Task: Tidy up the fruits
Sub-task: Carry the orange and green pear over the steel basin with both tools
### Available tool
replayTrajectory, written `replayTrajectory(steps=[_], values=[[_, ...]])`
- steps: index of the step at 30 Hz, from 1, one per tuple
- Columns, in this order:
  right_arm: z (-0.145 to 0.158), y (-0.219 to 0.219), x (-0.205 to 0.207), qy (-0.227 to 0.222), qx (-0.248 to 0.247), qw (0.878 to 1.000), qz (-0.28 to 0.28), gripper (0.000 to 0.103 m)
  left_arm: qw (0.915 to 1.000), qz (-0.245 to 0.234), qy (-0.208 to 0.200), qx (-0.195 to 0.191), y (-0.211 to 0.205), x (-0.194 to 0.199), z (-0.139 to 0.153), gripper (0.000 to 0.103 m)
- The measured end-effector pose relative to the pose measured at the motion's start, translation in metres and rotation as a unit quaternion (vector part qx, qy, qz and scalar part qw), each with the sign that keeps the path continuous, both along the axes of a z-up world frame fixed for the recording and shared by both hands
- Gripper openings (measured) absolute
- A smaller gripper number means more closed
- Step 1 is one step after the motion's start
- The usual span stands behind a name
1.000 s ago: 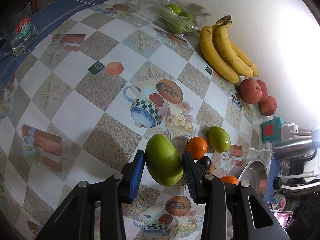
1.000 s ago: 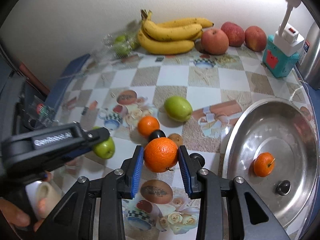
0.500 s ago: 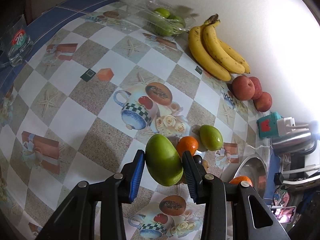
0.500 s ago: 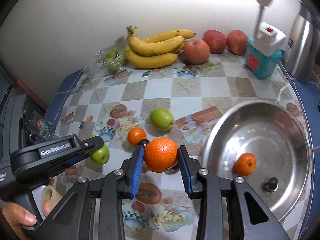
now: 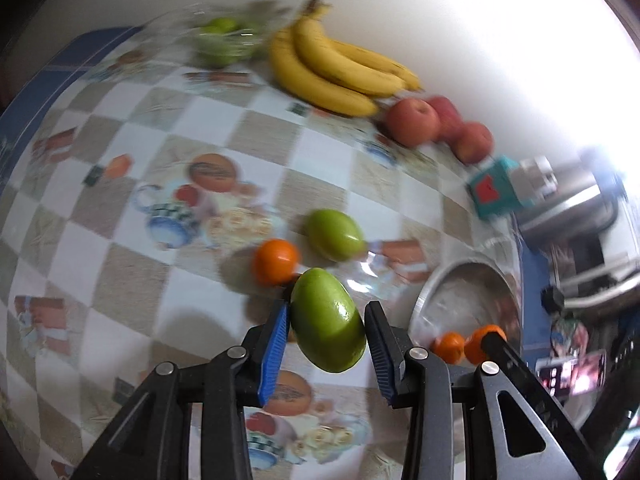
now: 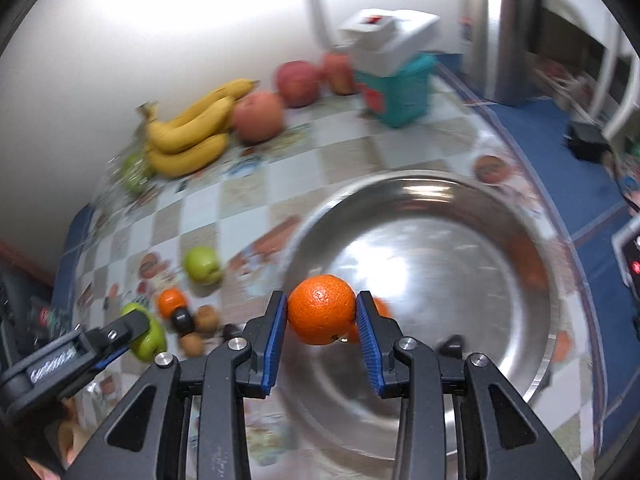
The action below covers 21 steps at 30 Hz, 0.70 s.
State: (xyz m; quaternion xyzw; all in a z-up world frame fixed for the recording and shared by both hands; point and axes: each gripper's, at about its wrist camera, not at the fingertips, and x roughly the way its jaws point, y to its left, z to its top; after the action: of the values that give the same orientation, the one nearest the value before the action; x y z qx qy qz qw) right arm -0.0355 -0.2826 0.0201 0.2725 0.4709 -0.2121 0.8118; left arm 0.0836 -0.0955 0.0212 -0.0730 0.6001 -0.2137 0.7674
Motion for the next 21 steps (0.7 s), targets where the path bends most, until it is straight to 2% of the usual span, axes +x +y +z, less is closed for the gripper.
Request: replayTrajectory(steps=[9,15,21], values=[[0.000,-0.038,-0.033,0.010,-0.018,0.996,-0.081,0.037,0.9948,-0.098,-0.028,-0.003,-0.061,-0.034,-0.001,0.041],[-0.005,-0.048,-0.037,0.011,-0.019,0.995,-0.095,0.037,0.9885,-0.141,-0.053,-0.004,-0.089,-0.050,-0.005,0.041],[-0.015,-0.052,-0.034,0.011,-0.016,0.995,-0.097,0.037,0.9850,-0.161,-0.063,-0.003,-0.101,-0.056,-0.009,0.041]])
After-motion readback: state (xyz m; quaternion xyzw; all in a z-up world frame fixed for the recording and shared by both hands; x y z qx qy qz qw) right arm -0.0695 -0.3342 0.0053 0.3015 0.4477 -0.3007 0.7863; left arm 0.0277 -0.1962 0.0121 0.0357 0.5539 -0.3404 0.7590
